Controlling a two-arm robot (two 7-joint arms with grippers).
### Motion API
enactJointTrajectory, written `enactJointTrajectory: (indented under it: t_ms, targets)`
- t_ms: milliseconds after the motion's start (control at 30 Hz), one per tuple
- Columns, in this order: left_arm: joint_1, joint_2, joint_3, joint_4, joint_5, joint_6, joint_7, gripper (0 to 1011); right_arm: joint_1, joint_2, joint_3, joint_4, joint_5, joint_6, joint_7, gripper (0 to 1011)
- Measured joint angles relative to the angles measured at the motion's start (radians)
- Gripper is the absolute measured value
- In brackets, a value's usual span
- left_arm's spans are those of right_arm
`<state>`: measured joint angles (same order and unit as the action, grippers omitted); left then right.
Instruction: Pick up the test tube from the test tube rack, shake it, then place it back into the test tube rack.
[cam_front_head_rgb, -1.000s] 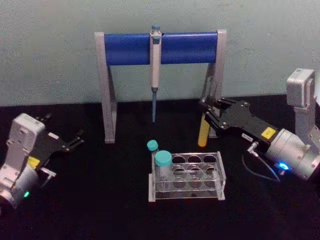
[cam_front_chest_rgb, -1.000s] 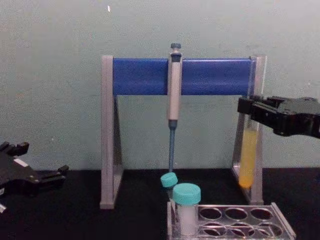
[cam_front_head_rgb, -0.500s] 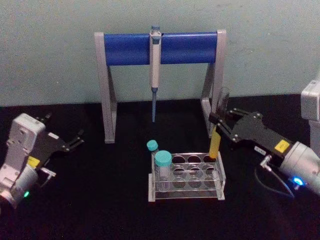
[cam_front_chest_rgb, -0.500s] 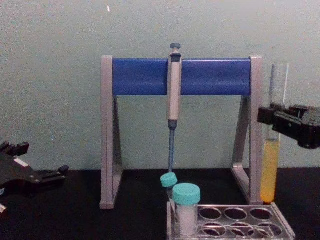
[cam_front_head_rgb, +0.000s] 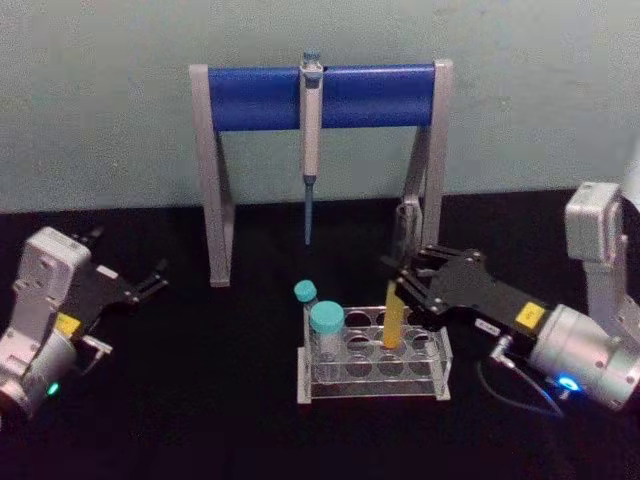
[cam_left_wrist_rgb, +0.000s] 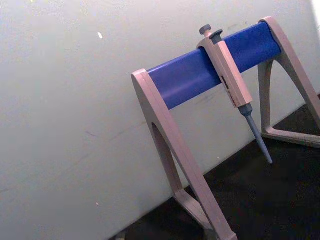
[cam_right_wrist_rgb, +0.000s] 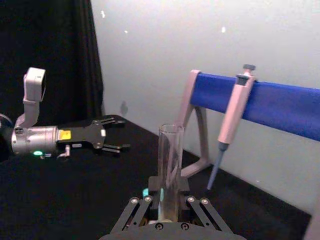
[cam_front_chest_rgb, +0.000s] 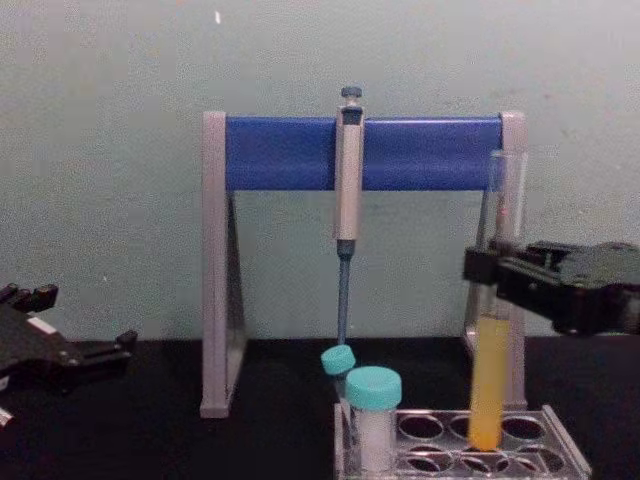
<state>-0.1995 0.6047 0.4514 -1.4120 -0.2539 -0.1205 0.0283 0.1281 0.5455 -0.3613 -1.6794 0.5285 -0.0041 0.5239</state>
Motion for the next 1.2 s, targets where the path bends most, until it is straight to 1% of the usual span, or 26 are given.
enactJointTrajectory:
  t_ms: [33,167,333,500,733,967,1200]
  targets:
    - [0.0,0.0,0.0,0.0,0.0,0.0,0.0,1009,0.016,-0.007,-0.011,0.015,0.001,0.0,0.01,224]
    - [0.0,0.0,0.0,0.0,0.0,0.0,0.0,1010,0.068,-0.027,-0.039,0.064,0.002,-0.001,0.033,225]
    - [0.0,0.0,0.0,0.0,0.0,0.0,0.0,1010,0.12,-0.045,-0.056,0.115,0.001,-0.01,0.046,224]
    - [0.0,0.0,0.0,0.0,0.0,0.0,0.0,1010,0.166,-0.057,-0.062,0.162,-0.002,-0.02,0.05,225]
    - [0.0,0.0,0.0,0.0,0.0,0.0,0.0,1009,0.177,-0.054,-0.053,0.177,-0.005,-0.024,0.035,225]
    - [0.0,0.0,0.0,0.0,0.0,0.0,0.0,1010,0.158,-0.04,-0.03,0.16,-0.004,-0.026,0.013,225]
    - [0.0,0.0,0.0,0.0,0.0,0.0,0.0,1010,0.151,-0.036,-0.021,0.154,-0.003,-0.027,0.009,225]
